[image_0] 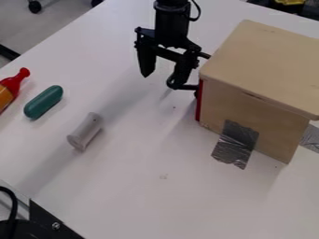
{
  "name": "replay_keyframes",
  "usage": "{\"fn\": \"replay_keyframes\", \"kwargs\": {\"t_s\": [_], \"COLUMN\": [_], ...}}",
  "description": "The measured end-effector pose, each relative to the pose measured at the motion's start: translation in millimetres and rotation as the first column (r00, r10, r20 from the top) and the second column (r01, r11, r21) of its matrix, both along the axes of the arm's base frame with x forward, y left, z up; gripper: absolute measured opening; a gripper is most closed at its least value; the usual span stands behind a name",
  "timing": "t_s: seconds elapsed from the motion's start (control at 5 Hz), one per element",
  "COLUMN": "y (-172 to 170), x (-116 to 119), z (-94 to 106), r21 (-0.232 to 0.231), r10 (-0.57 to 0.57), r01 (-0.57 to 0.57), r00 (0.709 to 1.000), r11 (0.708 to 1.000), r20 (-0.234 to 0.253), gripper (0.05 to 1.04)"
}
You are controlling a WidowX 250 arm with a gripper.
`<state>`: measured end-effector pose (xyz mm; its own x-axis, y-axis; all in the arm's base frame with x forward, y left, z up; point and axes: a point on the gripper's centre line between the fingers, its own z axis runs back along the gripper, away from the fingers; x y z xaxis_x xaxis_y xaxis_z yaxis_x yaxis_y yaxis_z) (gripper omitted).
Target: Open the drawer
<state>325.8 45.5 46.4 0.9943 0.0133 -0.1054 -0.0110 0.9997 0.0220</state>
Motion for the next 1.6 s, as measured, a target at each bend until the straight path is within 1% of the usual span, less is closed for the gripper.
{"fn": "replay_keyframes", "kwargs": {"t_s": [0.4,0.6,0.8,1.0,1.4,1.6], "y": [5.4,7.2,8.0,13.0,14.6,15.4], "x": [0.8,0.6,4.0,8.4,19.0,19.6], "z": [-3.1,-5.4,-2.7,-3.2,7.1,-5.3], "r21": [0.000,-0.011,-0.036,-0.065,-0.083,-0.088], "r10": [0.025,0.027,0.040,0.060,0.069,0.081], "r01": [-0.025,-0.027,-0.041,-0.063,-0.071,-0.085], "r00": [1.000,1.000,0.999,0.997,0.997,0.995], "r11": [1.000,1.000,0.999,0.996,0.994,0.992], "r20": [0.013,-0.008,-0.018,-0.040,-0.027,-0.054], "gripper": [0.999,0.999,1.000,1.000,1.000,1.000]}}
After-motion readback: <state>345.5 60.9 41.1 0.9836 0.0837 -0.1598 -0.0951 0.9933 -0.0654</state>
